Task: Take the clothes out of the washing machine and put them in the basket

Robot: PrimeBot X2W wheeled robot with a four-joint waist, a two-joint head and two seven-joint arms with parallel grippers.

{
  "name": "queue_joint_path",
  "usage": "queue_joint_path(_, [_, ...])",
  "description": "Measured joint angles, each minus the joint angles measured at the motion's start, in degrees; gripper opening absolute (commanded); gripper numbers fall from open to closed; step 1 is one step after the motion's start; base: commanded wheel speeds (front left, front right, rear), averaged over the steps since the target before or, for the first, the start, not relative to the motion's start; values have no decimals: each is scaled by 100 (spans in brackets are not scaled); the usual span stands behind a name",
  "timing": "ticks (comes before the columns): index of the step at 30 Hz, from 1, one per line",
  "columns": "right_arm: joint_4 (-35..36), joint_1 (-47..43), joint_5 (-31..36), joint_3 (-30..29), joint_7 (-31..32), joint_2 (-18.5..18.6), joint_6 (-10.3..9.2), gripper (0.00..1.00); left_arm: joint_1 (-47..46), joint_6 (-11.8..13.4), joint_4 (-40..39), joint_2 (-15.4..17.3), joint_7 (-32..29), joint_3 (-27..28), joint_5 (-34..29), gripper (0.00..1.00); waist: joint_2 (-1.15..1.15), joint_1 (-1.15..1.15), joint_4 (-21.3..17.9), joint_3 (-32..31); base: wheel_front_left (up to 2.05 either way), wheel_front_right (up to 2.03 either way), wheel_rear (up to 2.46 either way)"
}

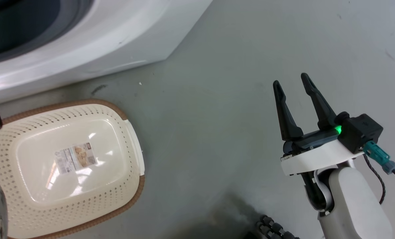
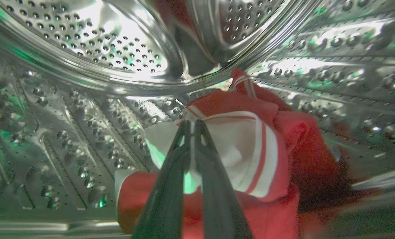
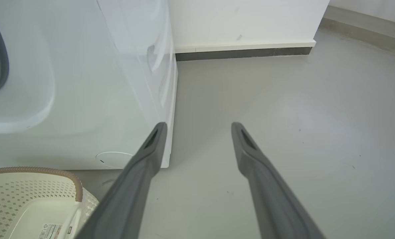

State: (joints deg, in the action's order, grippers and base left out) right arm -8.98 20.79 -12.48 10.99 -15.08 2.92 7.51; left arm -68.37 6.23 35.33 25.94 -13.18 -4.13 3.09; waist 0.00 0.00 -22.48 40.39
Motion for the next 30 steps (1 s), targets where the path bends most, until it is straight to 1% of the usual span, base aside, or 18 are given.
queue_joint_path(10, [-127,-331,194,-185,-1,0,0,100,1033,-15,270,-172,1862,153,344,0,0,0,180,-907,0,0,0])
queue_joint_path(14, [-211,-519,293,-266,-1,0,0,100,1419,-67,469,-281,2430,264,541,0,0,-1,257,-1316,0,0,0])
queue_joint_path(18, [-281,-669,393,-325,-1,0,0,100,1785,-133,571,-343,2707,353,705,0,0,-1,346,-1706,0,0,0])
queue_joint_path(21, [-325,-798,437,-390,0,1,0,100,2056,-203,538,-436,2787,417,808,0,0,-1,422,-1982,0,0,0])
queue_joint_path(22, [-325,-798,437,-390,0,1,0,100,2056,-203,538,-436,2787,417,808,0,0,-1,422,-1982,0,0,0])
queue_joint_path(23, [-338,-861,450,-410,37,1,0,100,2238,-257,483,-469,2802,441,839,0,0,-2,478,-2151,0,0,0])
queue_joint_path(26, [-331,-964,474,-431,88,0,0,100,2490,-328,279,-514,2807,490,888,0,0,-2,570,-2391,0,0,0])
queue_joint_path(30, [-303,-1063,499,-472,153,0,0,100,2706,-424,46,-616,2809,536,936,0,0,-2,671,-2599,0,0,0])
